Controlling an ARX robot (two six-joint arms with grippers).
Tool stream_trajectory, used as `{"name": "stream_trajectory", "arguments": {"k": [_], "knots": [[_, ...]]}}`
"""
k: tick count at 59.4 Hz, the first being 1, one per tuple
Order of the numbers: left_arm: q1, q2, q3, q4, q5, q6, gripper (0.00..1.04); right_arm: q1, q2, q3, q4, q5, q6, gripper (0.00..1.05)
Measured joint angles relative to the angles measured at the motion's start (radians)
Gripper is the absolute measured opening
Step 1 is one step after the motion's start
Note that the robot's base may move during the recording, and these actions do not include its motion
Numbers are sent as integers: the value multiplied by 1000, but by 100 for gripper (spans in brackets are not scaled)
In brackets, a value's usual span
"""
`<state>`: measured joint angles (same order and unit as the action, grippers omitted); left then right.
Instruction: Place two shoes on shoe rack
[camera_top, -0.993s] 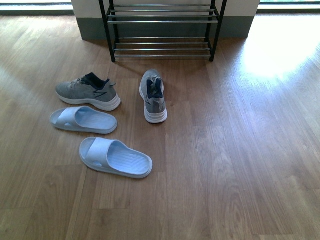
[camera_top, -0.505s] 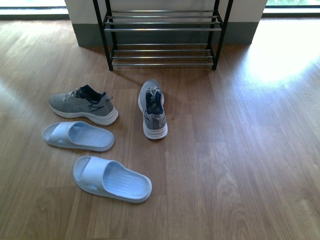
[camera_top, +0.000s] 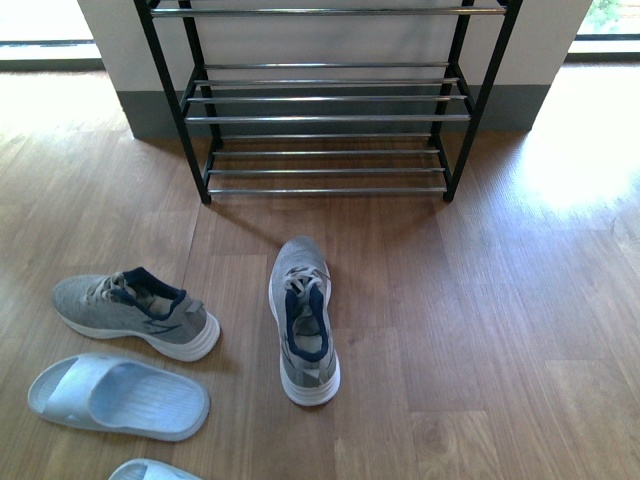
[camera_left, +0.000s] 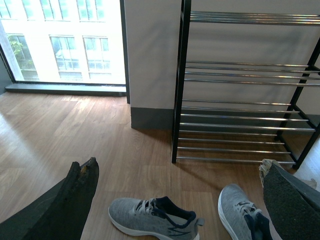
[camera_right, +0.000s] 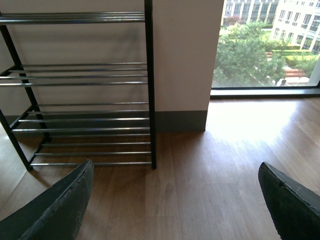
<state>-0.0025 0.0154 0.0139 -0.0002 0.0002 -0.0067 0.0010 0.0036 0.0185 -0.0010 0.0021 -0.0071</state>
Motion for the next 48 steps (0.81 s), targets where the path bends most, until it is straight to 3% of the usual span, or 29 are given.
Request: {"name": "stream_trajectory", "arguments": {"k": [19, 20, 23, 26, 30, 35, 40, 48], "knots": [[0, 0, 0, 0, 0, 0, 95, 0, 1, 0, 0, 0, 0, 96], [-1, 2, 0, -2, -7, -5, 95, 0, 1, 0, 0, 0, 0, 96], [-48, 76, 42, -109, -154, -116, 95, 0, 1, 0, 0, -2, 0, 96], [-85, 292, 99, -82, -279, -336, 95, 0, 0, 0, 0, -1, 0, 96], [-85, 643, 154, 121, -247, -650, 95, 0, 0, 0, 0, -1, 0, 96], [-87, 1081, 229, 349, -168, -896, 95, 0, 0, 0, 0, -2, 0, 96], [-96, 1507, 341, 467, -95, -996, 95, 0, 0, 0, 0, -2, 0, 96], [-108, 1963, 524, 450, -82, -1046, 95, 0, 0, 0, 0, -2, 0, 96]]}}
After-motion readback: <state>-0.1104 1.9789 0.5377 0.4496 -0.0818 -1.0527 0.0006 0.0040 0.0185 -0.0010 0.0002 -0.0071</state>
